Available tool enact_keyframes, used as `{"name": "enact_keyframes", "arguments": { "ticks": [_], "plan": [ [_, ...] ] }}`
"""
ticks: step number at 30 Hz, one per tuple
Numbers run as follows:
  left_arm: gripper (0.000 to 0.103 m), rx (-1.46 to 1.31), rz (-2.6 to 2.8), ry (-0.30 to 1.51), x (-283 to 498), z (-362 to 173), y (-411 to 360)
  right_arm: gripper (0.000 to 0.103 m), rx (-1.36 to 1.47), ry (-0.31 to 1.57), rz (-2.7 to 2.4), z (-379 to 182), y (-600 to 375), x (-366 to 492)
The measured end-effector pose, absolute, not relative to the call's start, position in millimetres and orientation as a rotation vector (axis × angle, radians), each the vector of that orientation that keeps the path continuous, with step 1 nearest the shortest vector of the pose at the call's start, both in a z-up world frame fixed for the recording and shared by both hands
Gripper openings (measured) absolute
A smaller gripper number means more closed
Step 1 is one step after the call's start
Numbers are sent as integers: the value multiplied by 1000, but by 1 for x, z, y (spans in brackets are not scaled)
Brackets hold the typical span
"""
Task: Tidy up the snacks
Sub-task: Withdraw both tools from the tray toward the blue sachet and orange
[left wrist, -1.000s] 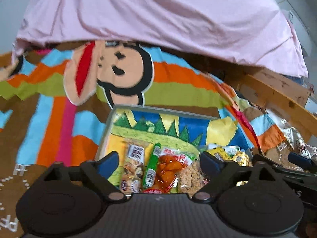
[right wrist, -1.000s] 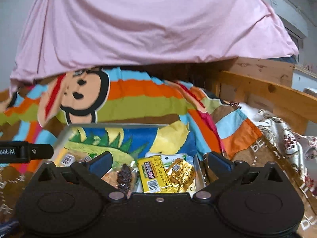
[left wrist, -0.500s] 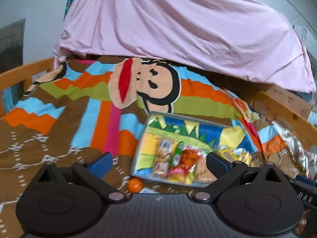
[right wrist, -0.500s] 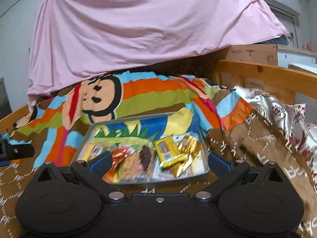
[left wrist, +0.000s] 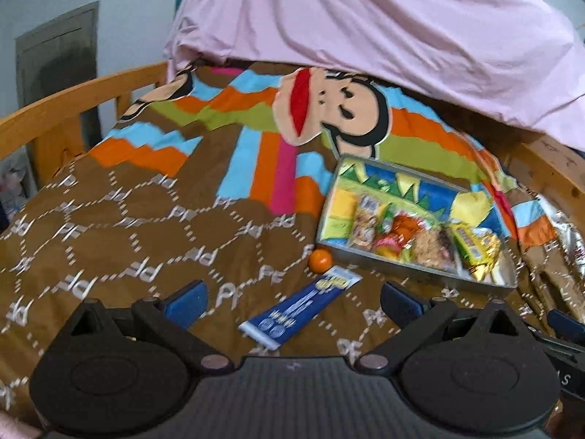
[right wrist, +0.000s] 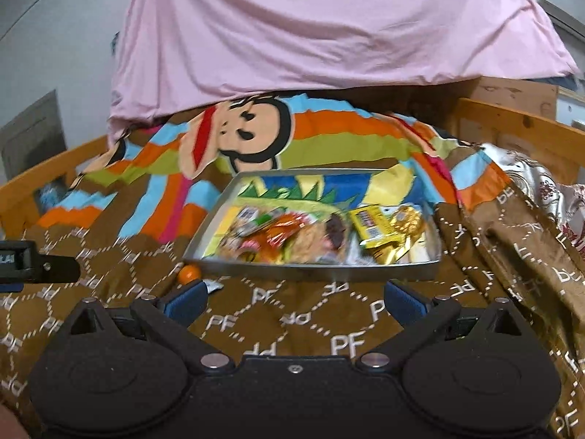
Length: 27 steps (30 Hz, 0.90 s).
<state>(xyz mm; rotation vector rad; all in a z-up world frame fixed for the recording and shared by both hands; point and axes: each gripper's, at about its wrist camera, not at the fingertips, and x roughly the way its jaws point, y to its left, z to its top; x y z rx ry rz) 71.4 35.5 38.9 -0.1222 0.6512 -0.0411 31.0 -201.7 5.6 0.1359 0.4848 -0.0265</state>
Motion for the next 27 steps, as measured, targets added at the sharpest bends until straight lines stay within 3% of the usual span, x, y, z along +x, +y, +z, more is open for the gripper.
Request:
{"name": "enact_keyframes", "arguments": {
  "ticks": [15, 20, 27],
  "plan": [
    [103, -258, 68, 753, 87, 48, 75, 102, 1, 517, 87, 21, -137, 32],
    [103, -193, 71, 752, 114, 54, 89, 102, -86, 567, 174, 4, -120, 50],
    [103, -33, 26, 751, 157, 40, 87, 102, -4, 627, 255, -11, -116, 96]
  ]
}}
